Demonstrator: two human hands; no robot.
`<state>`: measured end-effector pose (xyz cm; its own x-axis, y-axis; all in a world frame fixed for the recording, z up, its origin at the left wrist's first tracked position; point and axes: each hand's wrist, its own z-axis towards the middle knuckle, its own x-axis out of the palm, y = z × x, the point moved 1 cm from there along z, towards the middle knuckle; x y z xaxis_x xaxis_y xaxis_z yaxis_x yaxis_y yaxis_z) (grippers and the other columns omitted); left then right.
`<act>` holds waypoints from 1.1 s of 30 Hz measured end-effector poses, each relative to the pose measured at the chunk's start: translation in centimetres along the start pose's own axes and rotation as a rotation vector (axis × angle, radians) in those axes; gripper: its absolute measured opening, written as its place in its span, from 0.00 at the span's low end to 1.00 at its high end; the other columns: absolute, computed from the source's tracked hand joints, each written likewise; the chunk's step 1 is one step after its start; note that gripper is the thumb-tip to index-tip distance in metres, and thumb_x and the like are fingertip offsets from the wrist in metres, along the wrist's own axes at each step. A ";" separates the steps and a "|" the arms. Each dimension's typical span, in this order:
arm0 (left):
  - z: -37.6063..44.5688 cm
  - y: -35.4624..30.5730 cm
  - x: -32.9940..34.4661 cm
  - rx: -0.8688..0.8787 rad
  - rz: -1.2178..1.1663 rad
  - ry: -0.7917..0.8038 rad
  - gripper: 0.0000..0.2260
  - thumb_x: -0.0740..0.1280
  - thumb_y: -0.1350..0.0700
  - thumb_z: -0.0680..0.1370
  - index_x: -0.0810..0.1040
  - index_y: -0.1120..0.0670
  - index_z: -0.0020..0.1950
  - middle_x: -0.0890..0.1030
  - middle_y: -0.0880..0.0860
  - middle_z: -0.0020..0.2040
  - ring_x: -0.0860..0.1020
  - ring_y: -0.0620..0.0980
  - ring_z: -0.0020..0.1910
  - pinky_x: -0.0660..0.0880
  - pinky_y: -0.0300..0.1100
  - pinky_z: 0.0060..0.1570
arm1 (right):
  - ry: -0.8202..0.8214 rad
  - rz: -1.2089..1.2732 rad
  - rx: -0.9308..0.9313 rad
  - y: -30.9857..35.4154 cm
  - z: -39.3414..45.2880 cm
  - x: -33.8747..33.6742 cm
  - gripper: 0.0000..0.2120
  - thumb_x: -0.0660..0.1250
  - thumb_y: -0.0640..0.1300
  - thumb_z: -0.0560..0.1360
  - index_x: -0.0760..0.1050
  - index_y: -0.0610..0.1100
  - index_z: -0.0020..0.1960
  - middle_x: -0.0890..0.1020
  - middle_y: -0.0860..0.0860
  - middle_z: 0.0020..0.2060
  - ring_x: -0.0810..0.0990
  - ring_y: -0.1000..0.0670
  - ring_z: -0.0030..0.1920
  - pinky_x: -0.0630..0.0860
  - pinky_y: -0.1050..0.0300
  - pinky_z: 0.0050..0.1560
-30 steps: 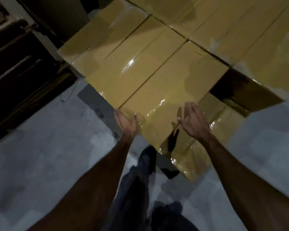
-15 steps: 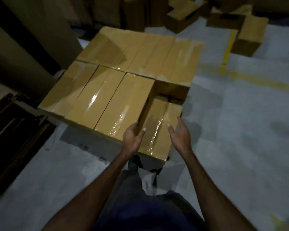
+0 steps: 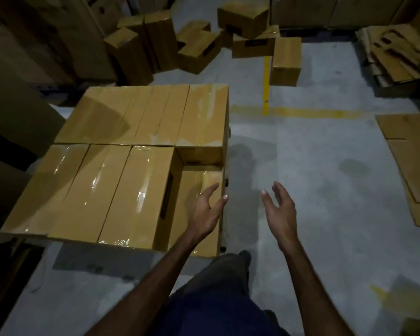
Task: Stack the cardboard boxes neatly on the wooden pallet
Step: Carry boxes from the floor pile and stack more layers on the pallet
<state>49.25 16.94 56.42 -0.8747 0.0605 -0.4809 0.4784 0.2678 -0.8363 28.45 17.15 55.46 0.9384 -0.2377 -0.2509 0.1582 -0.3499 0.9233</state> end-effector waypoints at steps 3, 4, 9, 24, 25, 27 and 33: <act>4.2 -1.4 1.7 0.046 -0.025 0.026 0.23 0.69 0.50 0.84 0.71 0.51 0.78 0.72 0.40 0.67 0.69 0.17 0.57 0.71 0.20 0.51 | 0.028 -0.025 -0.016 1.1 4.1 0.1 0.32 0.69 0.55 0.82 0.64 0.49 0.82 0.69 0.52 0.79 0.67 0.50 0.78 0.66 0.51 0.76; 5.5 -2.0 2.3 0.055 -0.030 0.031 0.21 0.68 0.52 0.84 0.71 0.50 0.77 0.72 0.38 0.65 0.68 0.15 0.55 0.69 0.17 0.48 | 0.038 -0.036 -0.021 1.5 5.4 0.2 0.32 0.69 0.55 0.82 0.64 0.49 0.82 0.69 0.52 0.79 0.67 0.51 0.78 0.66 0.50 0.77; 15.7 -5.1 4.7 0.014 -0.120 -0.031 0.27 0.68 0.44 0.84 0.69 0.50 0.81 0.73 0.45 0.77 0.70 0.36 0.71 0.73 0.41 0.70 | 0.105 -0.103 -0.009 3.6 16.0 0.8 0.33 0.70 0.56 0.81 0.64 0.49 0.82 0.70 0.53 0.79 0.67 0.52 0.78 0.66 0.45 0.79; 48.0 -21.6 11.1 0.120 -0.134 0.074 0.27 0.68 0.45 0.84 0.69 0.51 0.81 0.73 0.48 0.78 0.74 0.46 0.72 0.73 0.48 0.70 | -0.087 -0.040 0.041 13.7 49.9 -6.4 0.29 0.72 0.51 0.81 0.70 0.45 0.79 0.75 0.49 0.75 0.73 0.52 0.74 0.70 0.47 0.76; 50.3 -22.5 11.8 0.119 -0.136 0.075 0.26 0.68 0.45 0.84 0.69 0.51 0.81 0.73 0.48 0.78 0.75 0.47 0.72 0.73 0.48 0.70 | -0.094 -0.039 0.047 14.0 52.5 -7.2 0.29 0.71 0.51 0.81 0.70 0.46 0.79 0.75 0.50 0.75 0.73 0.53 0.74 0.70 0.47 0.76; 55.2 -24.2 13.6 0.126 -0.129 0.058 0.26 0.68 0.46 0.84 0.70 0.52 0.81 0.74 0.49 0.77 0.75 0.47 0.72 0.74 0.47 0.68 | -0.105 -0.042 0.049 14.5 58.1 -8.3 0.29 0.71 0.53 0.81 0.69 0.47 0.79 0.74 0.51 0.75 0.72 0.53 0.74 0.71 0.48 0.75; 71.2 -31.0 18.7 0.084 -0.061 0.014 0.26 0.69 0.46 0.84 0.70 0.53 0.80 0.74 0.50 0.77 0.76 0.48 0.71 0.73 0.45 0.66 | -0.050 -0.010 0.054 17.3 76.6 -9.3 0.28 0.71 0.51 0.82 0.69 0.45 0.79 0.74 0.49 0.75 0.72 0.51 0.75 0.70 0.50 0.75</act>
<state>23.60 -58.65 54.60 -0.9031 0.0601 -0.4252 0.4285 0.1902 -0.8833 -1.09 -56.07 51.47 0.9200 -0.2790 -0.2752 0.1490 -0.4006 0.9041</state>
